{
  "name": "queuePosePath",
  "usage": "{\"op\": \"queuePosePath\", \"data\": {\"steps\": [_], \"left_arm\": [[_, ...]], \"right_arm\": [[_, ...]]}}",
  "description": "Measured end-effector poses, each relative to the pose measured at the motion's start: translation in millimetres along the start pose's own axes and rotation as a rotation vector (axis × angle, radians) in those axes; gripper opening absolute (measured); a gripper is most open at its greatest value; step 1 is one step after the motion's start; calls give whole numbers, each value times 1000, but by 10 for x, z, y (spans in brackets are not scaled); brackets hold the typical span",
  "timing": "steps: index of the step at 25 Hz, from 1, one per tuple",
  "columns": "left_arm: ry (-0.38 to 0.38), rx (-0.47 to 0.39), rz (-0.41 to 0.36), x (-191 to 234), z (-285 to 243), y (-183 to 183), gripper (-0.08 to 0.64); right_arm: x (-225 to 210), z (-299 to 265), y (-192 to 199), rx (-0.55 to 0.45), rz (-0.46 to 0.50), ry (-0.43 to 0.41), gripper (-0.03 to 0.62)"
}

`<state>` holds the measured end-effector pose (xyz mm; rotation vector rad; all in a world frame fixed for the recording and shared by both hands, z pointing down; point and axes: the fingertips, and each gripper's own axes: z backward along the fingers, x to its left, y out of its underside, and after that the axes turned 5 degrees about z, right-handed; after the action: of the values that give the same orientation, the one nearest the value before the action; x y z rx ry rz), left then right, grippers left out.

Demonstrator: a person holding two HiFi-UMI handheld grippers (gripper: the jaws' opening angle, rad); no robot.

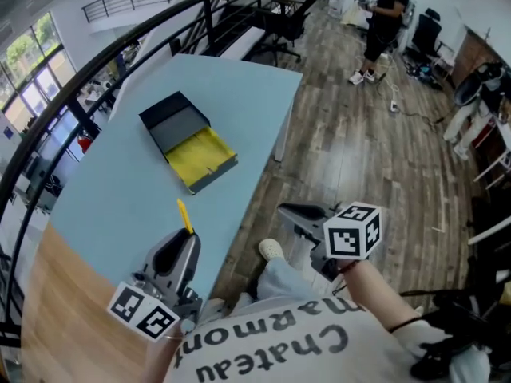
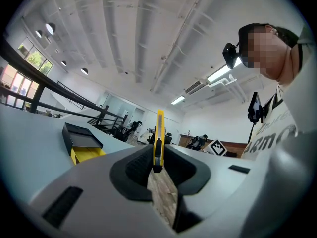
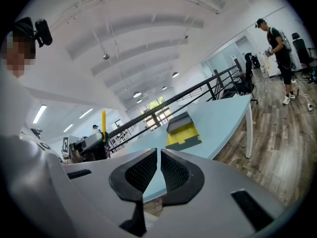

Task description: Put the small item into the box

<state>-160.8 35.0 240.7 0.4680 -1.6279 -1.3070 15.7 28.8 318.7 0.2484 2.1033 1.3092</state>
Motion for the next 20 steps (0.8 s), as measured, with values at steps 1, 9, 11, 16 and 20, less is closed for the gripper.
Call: {"op": "queuePosePath", "data": {"steps": [1, 9, 11, 16, 20], "left_arm": [[-11, -4, 2, 53, -27, -2, 66], [-88, -43, 9, 570, -519, -161, 66], [-107, -55, 13, 708, -666, -245, 65], [-158, -90, 9, 1017, -1069, -432, 66], [-207, -97, 10, 1218, -1339, -449, 66]], "right_arm": [[-43, -66, -25, 5, 2, -11, 49], [-554, -680, -404, 70, 43, -87, 49], [-675, -850, -584, 80, 55, -107, 49], [-984, -1219, -992, 105, 103, -175, 49], [-1265, -1461, -1139, 134, 107, -225, 49]]}}
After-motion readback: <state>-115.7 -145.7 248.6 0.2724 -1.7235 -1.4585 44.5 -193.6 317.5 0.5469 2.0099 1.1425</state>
